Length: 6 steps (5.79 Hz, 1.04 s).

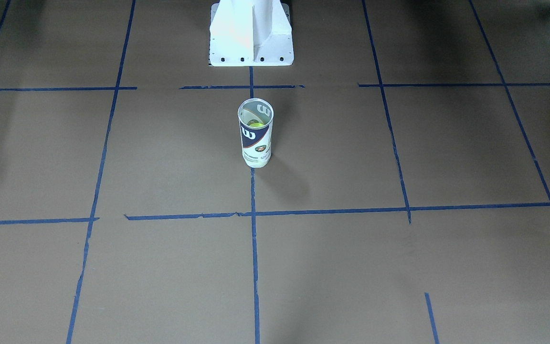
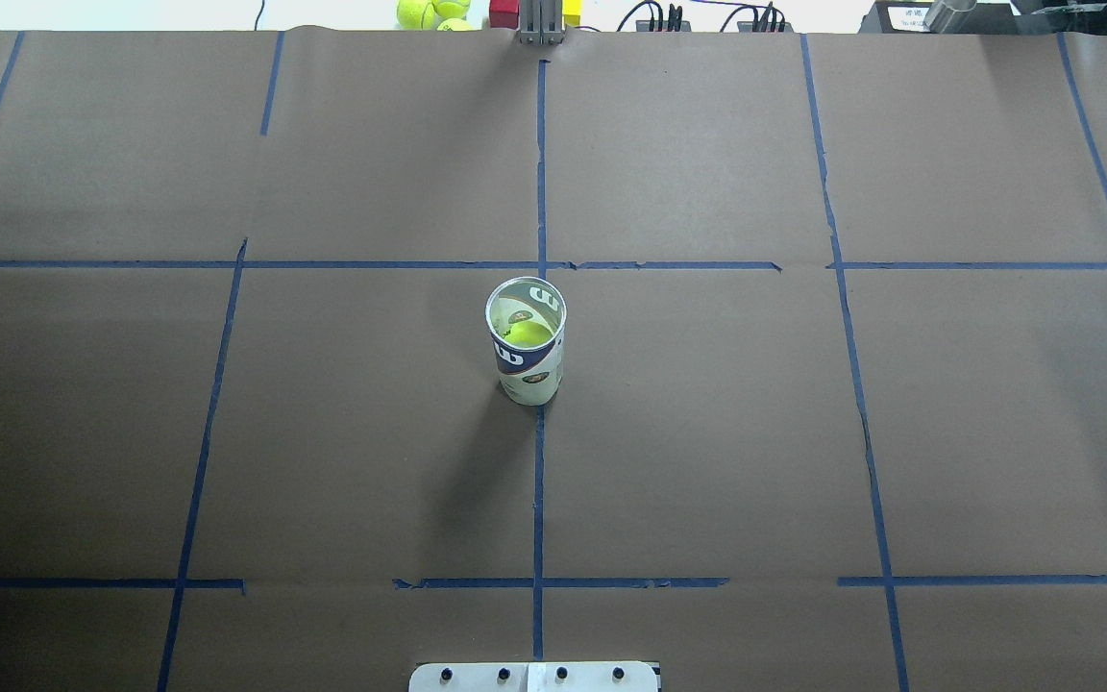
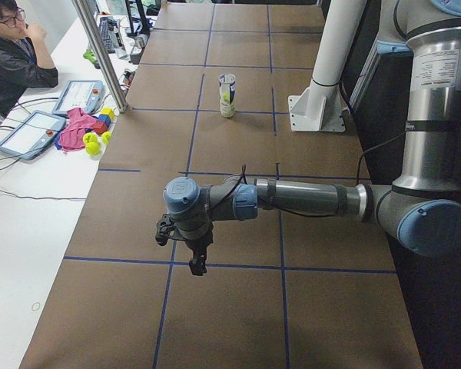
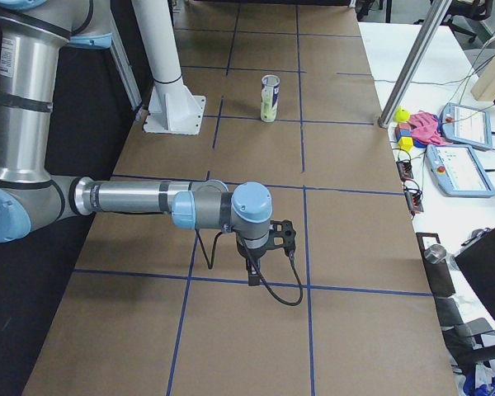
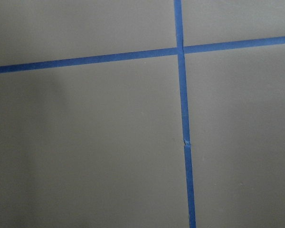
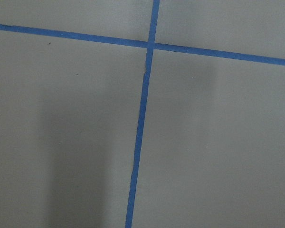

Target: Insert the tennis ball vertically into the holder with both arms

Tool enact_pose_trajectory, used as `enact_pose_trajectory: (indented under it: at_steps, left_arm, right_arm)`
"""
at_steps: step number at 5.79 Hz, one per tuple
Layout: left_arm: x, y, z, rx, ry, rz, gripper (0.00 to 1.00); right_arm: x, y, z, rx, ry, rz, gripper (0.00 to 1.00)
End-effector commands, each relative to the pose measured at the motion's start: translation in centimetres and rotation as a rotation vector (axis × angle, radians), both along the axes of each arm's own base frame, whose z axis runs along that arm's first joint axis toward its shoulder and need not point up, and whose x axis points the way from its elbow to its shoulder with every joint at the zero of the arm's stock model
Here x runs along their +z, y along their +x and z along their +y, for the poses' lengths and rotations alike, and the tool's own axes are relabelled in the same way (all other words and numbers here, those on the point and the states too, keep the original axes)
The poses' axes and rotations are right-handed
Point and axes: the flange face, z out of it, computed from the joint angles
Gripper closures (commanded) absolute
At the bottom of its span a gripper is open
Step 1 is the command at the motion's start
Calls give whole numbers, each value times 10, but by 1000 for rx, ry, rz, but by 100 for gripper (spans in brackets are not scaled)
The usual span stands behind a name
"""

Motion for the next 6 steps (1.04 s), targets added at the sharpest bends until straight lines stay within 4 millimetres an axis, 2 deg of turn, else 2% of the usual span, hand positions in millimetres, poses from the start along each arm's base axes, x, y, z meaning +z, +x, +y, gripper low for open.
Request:
enact_pose_trajectory:
  at_steps: [1, 6]
  left_arm:
    - [-15, -1, 27, 0, 29, -2, 0]
    - [-12, -1, 28, 1, 20, -1, 0]
  right_arm:
    - [4, 0, 0, 0, 2, 0, 0]
    - [4, -1, -1, 1, 3, -3, 0]
